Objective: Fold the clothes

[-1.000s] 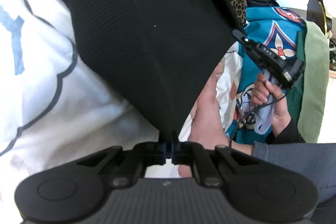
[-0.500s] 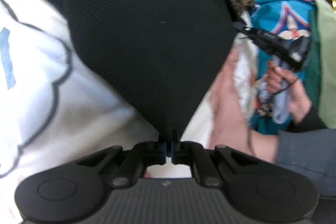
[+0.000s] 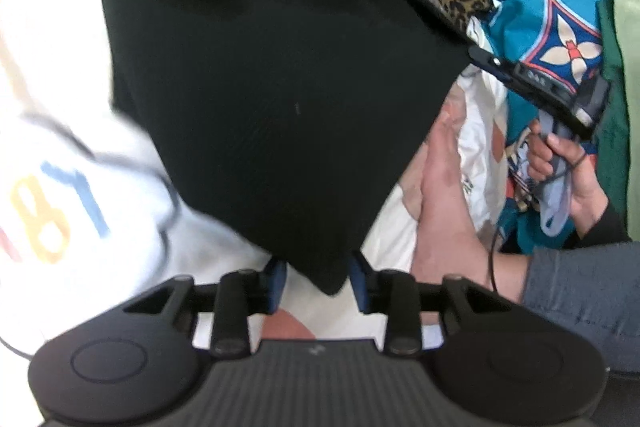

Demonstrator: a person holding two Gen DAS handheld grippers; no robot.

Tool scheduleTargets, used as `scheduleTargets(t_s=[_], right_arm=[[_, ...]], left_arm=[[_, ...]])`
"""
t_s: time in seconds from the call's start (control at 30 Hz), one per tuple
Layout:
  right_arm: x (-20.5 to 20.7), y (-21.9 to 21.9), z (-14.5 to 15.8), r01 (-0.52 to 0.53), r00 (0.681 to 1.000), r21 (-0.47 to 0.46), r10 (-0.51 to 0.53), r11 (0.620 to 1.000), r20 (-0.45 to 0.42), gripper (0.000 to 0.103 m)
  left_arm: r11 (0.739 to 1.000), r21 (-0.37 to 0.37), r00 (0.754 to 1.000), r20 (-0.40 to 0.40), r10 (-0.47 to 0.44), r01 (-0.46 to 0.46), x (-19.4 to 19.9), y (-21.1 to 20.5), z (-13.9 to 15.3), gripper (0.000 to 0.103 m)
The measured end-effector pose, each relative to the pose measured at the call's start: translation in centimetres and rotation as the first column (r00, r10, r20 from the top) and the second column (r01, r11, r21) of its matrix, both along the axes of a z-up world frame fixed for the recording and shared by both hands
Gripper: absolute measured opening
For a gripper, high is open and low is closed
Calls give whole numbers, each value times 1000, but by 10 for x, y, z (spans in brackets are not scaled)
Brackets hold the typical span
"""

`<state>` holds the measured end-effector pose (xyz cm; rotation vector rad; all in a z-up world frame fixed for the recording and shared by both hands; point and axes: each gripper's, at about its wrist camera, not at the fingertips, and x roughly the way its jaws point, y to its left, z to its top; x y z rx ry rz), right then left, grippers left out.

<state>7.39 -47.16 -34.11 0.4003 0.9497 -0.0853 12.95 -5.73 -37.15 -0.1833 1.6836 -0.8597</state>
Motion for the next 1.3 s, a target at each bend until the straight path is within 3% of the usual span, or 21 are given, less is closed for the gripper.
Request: scheduleTargets(t_s=[0.23,0.4,0.57,0.7,0.9,1.03,1.23,1.3], right_arm=[[-2,6,8,-36,998,-3,36,999,53,32],[-3,12,11,-63,995,-4,63,998,81,32],[-4,11,17,-68,990,-2,68,998,121,33],[0,14,23,-74,983,-4,73,997,168,40],[11,26,30,-76,973,15,71,997,221,40],[21,42,30,-126,967,3,122,992,225,40],[30,59,28,-203,957,-53,210,978,200,41],[30,60,26,-205,959,-53,212,977,188,43]], left_arm=[[999,48,998,67,-13,10,37,-15,28,36],[995,74,993,103,61,-68,61,-21,33,36],[985,92,971,202,125,-146,86,-27,47,40],[968,91,941,271,203,-235,109,-22,64,45],[921,106,881,352,318,-375,136,-4,89,47],[902,86,845,398,359,-423,148,10,98,50],[845,17,783,386,488,-535,160,32,92,53],[835,-15,771,375,515,-551,162,36,87,63]])
